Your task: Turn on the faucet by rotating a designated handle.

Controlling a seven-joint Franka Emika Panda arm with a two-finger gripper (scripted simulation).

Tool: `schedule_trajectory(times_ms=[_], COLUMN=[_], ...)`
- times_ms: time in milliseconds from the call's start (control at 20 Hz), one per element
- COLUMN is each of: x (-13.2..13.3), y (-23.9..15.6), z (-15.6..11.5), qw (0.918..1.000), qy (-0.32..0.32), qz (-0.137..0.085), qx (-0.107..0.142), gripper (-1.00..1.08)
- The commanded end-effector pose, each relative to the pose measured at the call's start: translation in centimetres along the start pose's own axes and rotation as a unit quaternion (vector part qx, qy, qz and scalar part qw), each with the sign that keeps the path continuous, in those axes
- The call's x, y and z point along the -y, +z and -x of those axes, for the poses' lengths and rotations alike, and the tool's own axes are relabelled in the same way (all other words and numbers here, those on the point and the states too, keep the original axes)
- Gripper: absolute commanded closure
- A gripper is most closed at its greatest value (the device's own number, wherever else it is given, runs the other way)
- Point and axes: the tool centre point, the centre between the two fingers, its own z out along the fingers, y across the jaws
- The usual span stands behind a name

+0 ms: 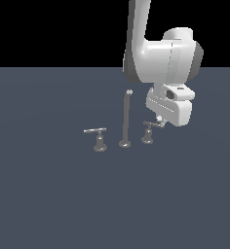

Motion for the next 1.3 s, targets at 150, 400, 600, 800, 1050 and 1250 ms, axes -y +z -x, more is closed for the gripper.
schedule_trajectory(times_ms=[150,400,600,800,1050,1250], x=[-1.1,-2.3,-3.2,-3.9,-3.6,-3.1], y=[0.0,0.0,-0.1,-0.1,-0.1,-0.1], z=[0.1,1.4,2.5,3.3,4.4,6.9], qw=[1.0,1.0,1.0,0.9999,0.9999,0.9999], qy=[0.003,0.004,0.005,0.005,0.01,0.006], qz=[0.003,0.005,0.007,0.009,0.008,0.009], qx=[0.001,0.002,0.003,0.004,0.002,0.004], gripper=[1.08,1.08,1.08,1.08,1.08,1.08])
